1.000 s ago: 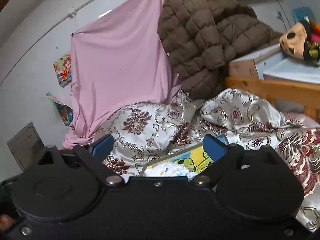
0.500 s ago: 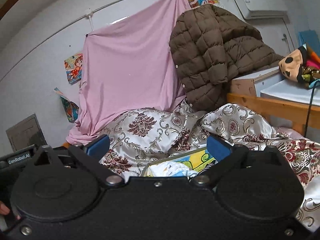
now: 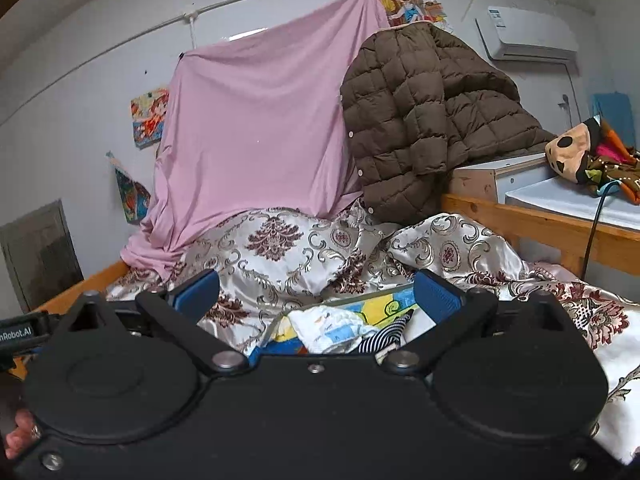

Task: Organize soft objects
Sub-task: 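Move both open tools back over the remaining items on the bed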

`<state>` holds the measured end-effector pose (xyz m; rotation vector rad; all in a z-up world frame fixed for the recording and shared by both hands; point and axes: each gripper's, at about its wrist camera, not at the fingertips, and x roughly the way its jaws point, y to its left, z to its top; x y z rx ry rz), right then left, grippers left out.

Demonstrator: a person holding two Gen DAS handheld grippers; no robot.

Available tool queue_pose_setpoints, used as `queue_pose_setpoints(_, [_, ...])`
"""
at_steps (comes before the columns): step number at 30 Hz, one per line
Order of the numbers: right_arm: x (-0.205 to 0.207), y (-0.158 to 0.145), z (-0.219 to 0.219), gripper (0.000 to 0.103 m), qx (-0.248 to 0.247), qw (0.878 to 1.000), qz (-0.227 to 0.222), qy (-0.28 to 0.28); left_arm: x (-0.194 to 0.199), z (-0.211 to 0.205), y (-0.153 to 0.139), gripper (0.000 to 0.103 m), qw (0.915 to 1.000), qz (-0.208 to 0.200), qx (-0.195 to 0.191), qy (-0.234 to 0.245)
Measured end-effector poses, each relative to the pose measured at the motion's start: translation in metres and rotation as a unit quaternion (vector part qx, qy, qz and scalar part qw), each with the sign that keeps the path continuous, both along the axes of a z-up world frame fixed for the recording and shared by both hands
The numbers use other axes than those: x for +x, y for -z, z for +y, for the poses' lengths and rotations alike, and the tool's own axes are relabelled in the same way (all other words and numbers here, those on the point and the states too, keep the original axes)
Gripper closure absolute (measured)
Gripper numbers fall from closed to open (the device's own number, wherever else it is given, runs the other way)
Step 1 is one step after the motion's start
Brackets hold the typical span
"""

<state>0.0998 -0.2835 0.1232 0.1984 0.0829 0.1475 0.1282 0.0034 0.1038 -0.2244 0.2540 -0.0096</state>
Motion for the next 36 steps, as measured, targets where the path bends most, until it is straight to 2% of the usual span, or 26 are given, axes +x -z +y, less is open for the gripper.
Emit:
queue_pose_setpoints(11, [-0.005, 0.006, 0.018, 0.001, -0.044, 0.999, 0.018, 0.003, -0.014, 0.005, 0.034, 0.001, 0.9993, 0.017, 0.033, 0.006])
queue_pose_setpoints(16, [-0.009, 0.019, 0.027, 0.001, -0.075, 0.996, 0.05, -0.003, -0.015, 0.01, 0.055, 0.001, 0.9983, 0.038, 0.043, 0.012])
queue_pose_setpoints(20, [-0.011, 0.034, 0.035, 0.001, -0.102, 0.99, 0.101, -0.004, -0.011, 0.015, 0.073, 0.001, 0.9957, 0.079, 0.043, 0.021])
queue_pose_setpoints(24, [-0.012, 0.046, 0.04, 0.001, -0.117, 0.983, 0.14, -0.01, -0.004, 0.018, 0.088, 0.001, 0.9888, 0.134, 0.044, 0.048])
queue_pose_setpoints(29, [-0.011, 0.055, 0.052, 0.001, -0.149, 0.974, 0.171, -0.019, 0.0, 0.018, 0.099, 0.001, 0.9828, 0.168, 0.043, 0.063])
queue_pose_setpoints(36, [0.006, 0.073, 0.067, 0.001, -0.187, 0.954, 0.23, -0.038, 0.01, 0.019, 0.106, 0.001, 0.9761, 0.201, 0.047, 0.069])
